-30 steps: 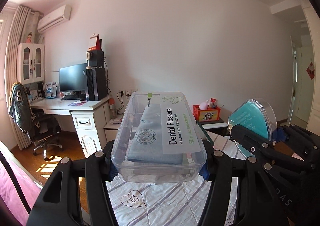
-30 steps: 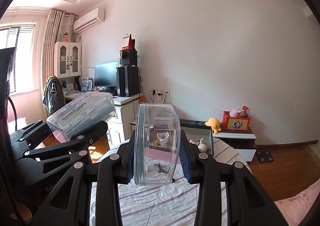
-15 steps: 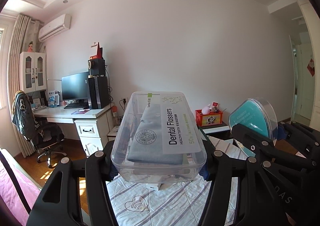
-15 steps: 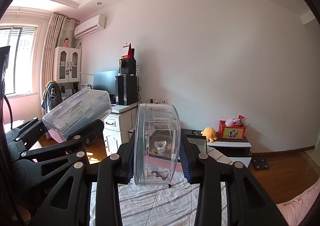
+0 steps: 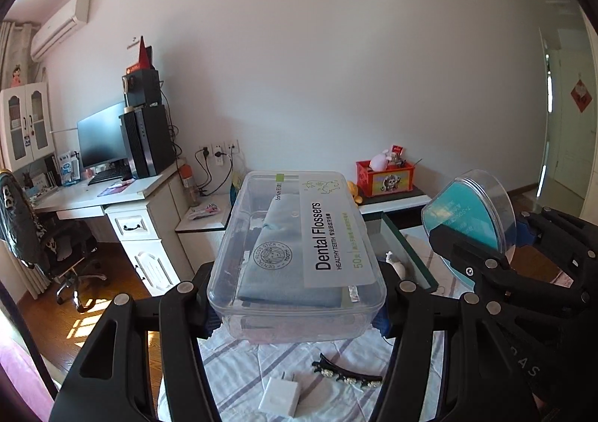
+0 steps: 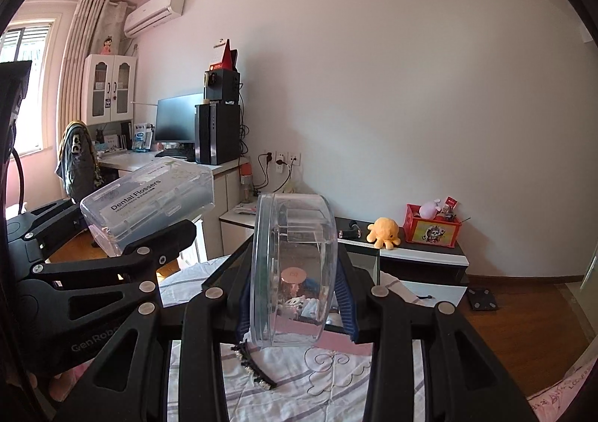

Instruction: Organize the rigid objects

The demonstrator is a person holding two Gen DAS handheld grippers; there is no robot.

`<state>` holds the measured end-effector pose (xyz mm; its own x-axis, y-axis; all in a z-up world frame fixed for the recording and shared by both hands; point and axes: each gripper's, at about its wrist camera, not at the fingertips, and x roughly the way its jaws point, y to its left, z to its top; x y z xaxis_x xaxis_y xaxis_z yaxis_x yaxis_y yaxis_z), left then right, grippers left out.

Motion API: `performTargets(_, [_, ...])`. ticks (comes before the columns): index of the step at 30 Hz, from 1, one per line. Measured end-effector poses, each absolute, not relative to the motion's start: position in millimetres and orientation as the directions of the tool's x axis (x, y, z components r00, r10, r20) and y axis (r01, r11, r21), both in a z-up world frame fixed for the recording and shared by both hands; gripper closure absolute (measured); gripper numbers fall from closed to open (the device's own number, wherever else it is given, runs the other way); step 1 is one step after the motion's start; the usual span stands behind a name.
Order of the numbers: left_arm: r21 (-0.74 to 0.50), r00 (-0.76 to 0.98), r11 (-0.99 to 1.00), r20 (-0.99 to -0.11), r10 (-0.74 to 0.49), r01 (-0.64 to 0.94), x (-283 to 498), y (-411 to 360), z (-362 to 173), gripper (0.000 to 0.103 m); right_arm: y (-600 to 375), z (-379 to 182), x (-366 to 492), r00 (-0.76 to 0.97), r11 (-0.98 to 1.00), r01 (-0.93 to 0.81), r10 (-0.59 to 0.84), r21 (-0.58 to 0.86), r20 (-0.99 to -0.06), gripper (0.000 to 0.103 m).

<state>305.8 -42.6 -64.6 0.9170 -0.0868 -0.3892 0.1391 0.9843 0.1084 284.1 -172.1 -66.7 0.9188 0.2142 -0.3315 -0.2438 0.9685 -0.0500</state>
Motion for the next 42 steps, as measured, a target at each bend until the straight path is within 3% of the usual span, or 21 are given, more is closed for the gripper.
performTargets(9, [0.094,0.794,0.983,-0.604,-0.071,0.159,446.0,-45.7,-143.3,0.042,-173.2,-137.7,424.5,0.822,0.963,-0.267,0.209,-0.035,-0.53,0.065])
performTargets(17, [0.112,0.71,0.983,-0.703,-0.024,0.145,510.4,-46.3,-193.1,0.041,-169.5,-187.5,492.7,0.736,0.958,-0.285,0.203,-0.023,-0.646,0.065])
performTargets(19, [0.128,0.71,0.982,-0.704,-0.009,0.14,517.8,-47.3,-198.7,0.036,-169.5,-191.5,500.7,0.73,0.96,-0.28,0.197,-0.023,-0.655,0.065])
performTargets(21, [0.141,0.708,0.983,-0.706,0.015,0.12,521.5,-45.6,-202.0,0.024,-172.9,-194.9,506.0,0.737,0.964,-0.263,0.184,-0.026,-0.65,0.064])
performTargets(22, [0.142,0.704,0.984,-0.71,0.024,0.11,521.6,-43.5,-202.3,0.023,-174.5,-196.1,508.0,0.736,0.968,-0.25,0.174,-0.024,-0.654,0.062])
performTargets(24, [0.117,0.7,0.987,-0.714,0.003,0.115,519.9,-36.1,-200.2,0.018,-183.2,-199.8,511.6,0.727,0.978,-0.209,0.154,-0.002,-0.669,0.043])
performTargets(25, [0.099,0.698,0.988,-0.716,-0.014,0.121,516.6,-34.2,-197.7,0.017,-186.3,-198.9,509.4,0.729,0.978,-0.207,0.164,0.014,-0.664,0.041])
performTargets(28, [0.114,0.728,0.988,-0.686,0.004,0.102,498.5,-29.6,-183.3,0.011,-190.8,-189.2,495.0,0.743,0.979,-0.199,0.172,0.032,-0.647,0.034])
performTargets(29, [0.116,0.742,0.988,-0.67,0.002,0.102,489.4,-27.8,-176.7,0.009,-191.5,-183.2,486.8,0.754,0.98,-0.195,0.17,0.031,-0.634,0.023])
performTargets(30, [0.108,0.753,0.988,-0.658,-0.009,0.107,478.8,-25.8,-169.4,0.006,-191.8,-177.0,478.5,0.769,0.98,-0.195,0.172,0.03,-0.616,0.02])
performTargets(35, [0.083,0.817,0.991,-0.575,-0.038,0.105,417.2,-17.8,-131.8,0.0,-192.9,-142.7,419.8,0.82,0.98,-0.193,0.186,0.045,-0.542,0.02])
performTargets(42, [0.081,0.903,0.993,-0.428,-0.039,0.081,302.1,-14.4,-83.6,0.0,-188.8,-95.5,312.6,0.883,0.982,-0.187,0.185,0.038,-0.431,0.017])
